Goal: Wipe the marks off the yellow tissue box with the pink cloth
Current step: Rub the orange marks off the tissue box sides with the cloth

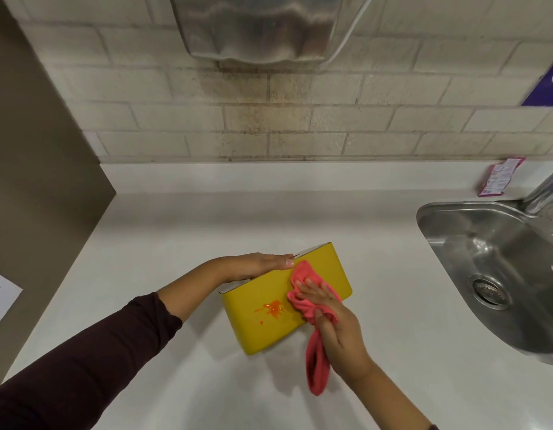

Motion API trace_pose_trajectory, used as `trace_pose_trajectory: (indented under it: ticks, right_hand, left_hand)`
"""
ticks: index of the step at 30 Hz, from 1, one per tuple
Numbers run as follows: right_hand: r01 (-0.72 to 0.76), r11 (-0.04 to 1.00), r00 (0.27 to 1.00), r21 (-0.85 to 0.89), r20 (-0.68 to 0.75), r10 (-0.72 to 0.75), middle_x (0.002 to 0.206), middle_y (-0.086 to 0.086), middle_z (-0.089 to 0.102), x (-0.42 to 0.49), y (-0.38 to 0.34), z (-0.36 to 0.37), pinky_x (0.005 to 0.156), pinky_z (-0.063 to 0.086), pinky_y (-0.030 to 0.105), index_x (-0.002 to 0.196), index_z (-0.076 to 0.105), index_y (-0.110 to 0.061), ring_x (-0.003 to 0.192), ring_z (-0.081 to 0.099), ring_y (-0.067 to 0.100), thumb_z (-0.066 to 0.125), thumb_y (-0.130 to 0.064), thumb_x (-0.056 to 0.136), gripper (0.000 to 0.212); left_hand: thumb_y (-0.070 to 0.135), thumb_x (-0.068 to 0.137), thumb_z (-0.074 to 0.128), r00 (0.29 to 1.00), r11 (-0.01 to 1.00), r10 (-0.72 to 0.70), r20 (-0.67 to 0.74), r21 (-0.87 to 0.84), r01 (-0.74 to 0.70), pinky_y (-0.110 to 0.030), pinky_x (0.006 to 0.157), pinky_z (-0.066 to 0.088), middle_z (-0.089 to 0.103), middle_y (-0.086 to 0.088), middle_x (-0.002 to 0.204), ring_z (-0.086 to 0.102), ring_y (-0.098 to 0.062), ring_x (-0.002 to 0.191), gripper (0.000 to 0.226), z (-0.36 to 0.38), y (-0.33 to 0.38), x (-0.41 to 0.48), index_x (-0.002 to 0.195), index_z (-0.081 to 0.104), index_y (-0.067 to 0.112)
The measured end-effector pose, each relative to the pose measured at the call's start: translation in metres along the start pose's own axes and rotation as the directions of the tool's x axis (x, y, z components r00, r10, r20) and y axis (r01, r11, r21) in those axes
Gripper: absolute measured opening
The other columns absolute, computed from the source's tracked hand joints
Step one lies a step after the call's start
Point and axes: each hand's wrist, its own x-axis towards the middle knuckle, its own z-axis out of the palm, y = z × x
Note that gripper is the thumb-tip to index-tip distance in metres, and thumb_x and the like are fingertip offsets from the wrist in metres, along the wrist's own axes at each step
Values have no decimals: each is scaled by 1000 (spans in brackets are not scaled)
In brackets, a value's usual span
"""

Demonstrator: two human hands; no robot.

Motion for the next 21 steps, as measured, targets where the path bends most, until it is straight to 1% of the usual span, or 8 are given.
trace_pose_trajectory:
  ticks: [2,4,7,10,14,17,19,21]
  right_hand:
    - [-50,998,996,27,-66,52,134,-28,53,3,-8,13,118,17,22,120,60,-41,136,39,2,38,-16,95,41]
    - [-47,999,997,0,-59,47,140,-19,50,6,-20,31,118,11,19,126,56,-36,138,33,-1,35,-22,96,39]
    - [29,998,997,-56,68,-25,144,-13,44,4,-27,43,119,10,22,134,49,-28,140,30,1,37,-19,93,44]
    - [104,994,976,-30,198,-96,143,-14,48,0,-15,25,119,17,25,134,48,-33,139,35,5,40,-15,91,47]
    - [-37,996,999,82,29,35,131,-32,55,0,-7,8,117,23,26,120,60,-43,133,43,1,37,-18,93,44]
    - [-73,996,997,57,-4,73,139,-22,50,2,-18,29,119,12,23,125,56,-40,138,32,-2,32,-25,95,42]
    - [-54,998,998,19,32,54,144,-14,46,3,-28,42,120,8,25,131,53,-31,141,28,0,31,-26,94,43]
    - [20,1000,991,-17,133,-17,147,-11,43,3,-33,47,120,6,26,135,49,-28,143,25,4,34,-19,93,45]
  left_hand:
    - [74,74,39,1000,999,8,7,-33,-8,-36,106,38,43,3,146,51,-19,124,69,0,1,0,136,35,44]
    - [74,74,41,1000,998,22,12,-65,-21,-39,108,38,48,3,143,53,-17,122,67,0,0,1,134,40,44]
    - [72,76,42,1000,996,29,-3,-80,-29,-39,114,31,42,3,148,46,-16,129,72,0,-3,2,138,37,37]
    - [69,78,41,1000,999,19,-8,-40,-19,-36,116,24,32,4,153,36,-17,135,72,0,-3,3,141,31,35]
    - [63,83,40,1000,999,-6,-30,-34,5,-28,103,32,34,5,151,41,-16,130,63,1,-2,1,140,31,38]
    - [75,70,41,999,998,21,-39,-62,-23,-24,97,35,40,5,148,47,-9,120,75,3,-1,0,136,37,40]
    - [78,70,42,998,998,31,-51,-59,-34,-28,105,33,39,5,149,44,-10,125,77,4,-2,1,136,38,39]
    - [76,70,46,999,997,30,-41,-73,-33,-33,114,27,38,5,149,41,-13,132,77,3,-4,2,137,38,37]
